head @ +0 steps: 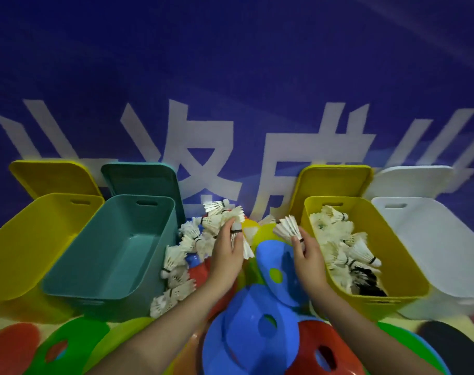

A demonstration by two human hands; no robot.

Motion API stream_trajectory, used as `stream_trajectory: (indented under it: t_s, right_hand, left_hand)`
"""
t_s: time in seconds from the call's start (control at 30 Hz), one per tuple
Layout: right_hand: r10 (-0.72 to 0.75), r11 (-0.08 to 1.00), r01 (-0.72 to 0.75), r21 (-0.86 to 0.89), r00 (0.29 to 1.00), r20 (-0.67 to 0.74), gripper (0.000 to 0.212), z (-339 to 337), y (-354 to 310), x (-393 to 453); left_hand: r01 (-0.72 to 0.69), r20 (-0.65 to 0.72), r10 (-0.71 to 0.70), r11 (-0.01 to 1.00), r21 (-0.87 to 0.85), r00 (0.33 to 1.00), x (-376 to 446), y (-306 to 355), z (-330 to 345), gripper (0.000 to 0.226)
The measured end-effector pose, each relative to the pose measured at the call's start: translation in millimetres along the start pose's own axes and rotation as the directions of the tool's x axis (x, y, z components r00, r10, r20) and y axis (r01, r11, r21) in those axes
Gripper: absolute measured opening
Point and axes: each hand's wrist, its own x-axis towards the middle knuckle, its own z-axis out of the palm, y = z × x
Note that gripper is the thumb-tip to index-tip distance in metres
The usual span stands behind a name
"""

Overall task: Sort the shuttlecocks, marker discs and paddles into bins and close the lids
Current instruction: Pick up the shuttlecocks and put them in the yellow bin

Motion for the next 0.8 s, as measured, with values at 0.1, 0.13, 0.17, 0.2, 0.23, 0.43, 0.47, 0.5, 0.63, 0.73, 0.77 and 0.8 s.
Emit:
stream_trajectory:
  t_s: [0.1,0.13,0.17,0.2,0.23,0.43,0.47,0.5,0.63,0.73,0.77,0.8]
  right_hand:
    - [0.042,0.992,-0.056,-0.115,0.992,-0.122,0.047,-58.3,25.2,20.7]
    - [0.067,0.982,-0.091,-0.163,0.987,-0.147,0.047,-80.0,36.6,26.8]
    - [0.091,0.968,-0.126,-0.218,0.982,-0.164,0.047,-101.2,50.0,32.9]
    - [0.107,0.944,-0.154,-0.292,0.979,-0.173,0.046,-121.1,65.3,39.4]
    - [0.110,0.907,-0.165,-0.387,0.981,-0.162,0.045,-140.1,80.0,45.4]
    - [0.260,0.502,0.081,-0.861,0.935,0.240,0.028,-196.8,131.6,61.8]
    - [0.264,0.464,0.140,-0.875,0.921,0.288,0.024,-196.6,134.1,62.6]
    - [0.280,0.444,0.179,-0.878,0.903,0.326,0.021,-194.8,136.2,64.4]
    - [0.323,0.348,0.287,-0.893,0.857,0.401,0.026,-186.8,139.8,74.7]
    - [0.228,0.383,0.281,-0.880,0.894,0.385,0.046,-194.9,143.6,76.4]
    - [0.135,0.403,0.296,-0.866,0.917,0.376,0.049,-199.4,145.4,76.7]
    - [0.007,0.437,0.312,-0.844,0.937,0.350,0.048,-204.7,148.5,77.5]
  left_hand:
    - [-0.011,0.079,0.013,1.000,-0.024,0.997,6.5,25.9,53.3,0.038]
    - [-0.001,0.120,0.005,0.999,-0.037,0.993,5.5,33.2,70.9,0.037]
    - [0.005,0.156,0.002,0.999,-0.049,0.988,3.9,37.1,87.7,0.037]
    - [0.010,0.186,0.000,0.998,-0.054,0.983,1.3,41.2,103.0,0.037]
    - [0.014,0.204,-0.002,0.998,-0.056,0.979,-1.3,44.6,116.9,0.037]
    - [0.058,0.267,-0.045,0.997,-0.040,0.963,-7.4,55.3,179.1,0.039]
    - [0.069,0.268,-0.057,0.997,-0.035,0.962,-8.0,56.8,186.0,0.039]
    - [0.071,0.269,-0.058,0.997,-0.038,0.961,-8.9,58.7,192.5,0.039]
    - [0.072,0.267,-0.060,0.997,-0.033,0.962,-11.2,61.7,211.8,0.040]
    - [0.059,0.257,-0.052,0.998,-0.019,0.965,-10.2,61.4,221.3,0.040]
    - [0.059,0.249,-0.055,0.998,-0.009,0.967,-8.7,61.2,224.4,0.040]
    - [0.061,0.236,-0.060,0.998,0.002,0.970,-6.9,61.0,228.0,0.040]
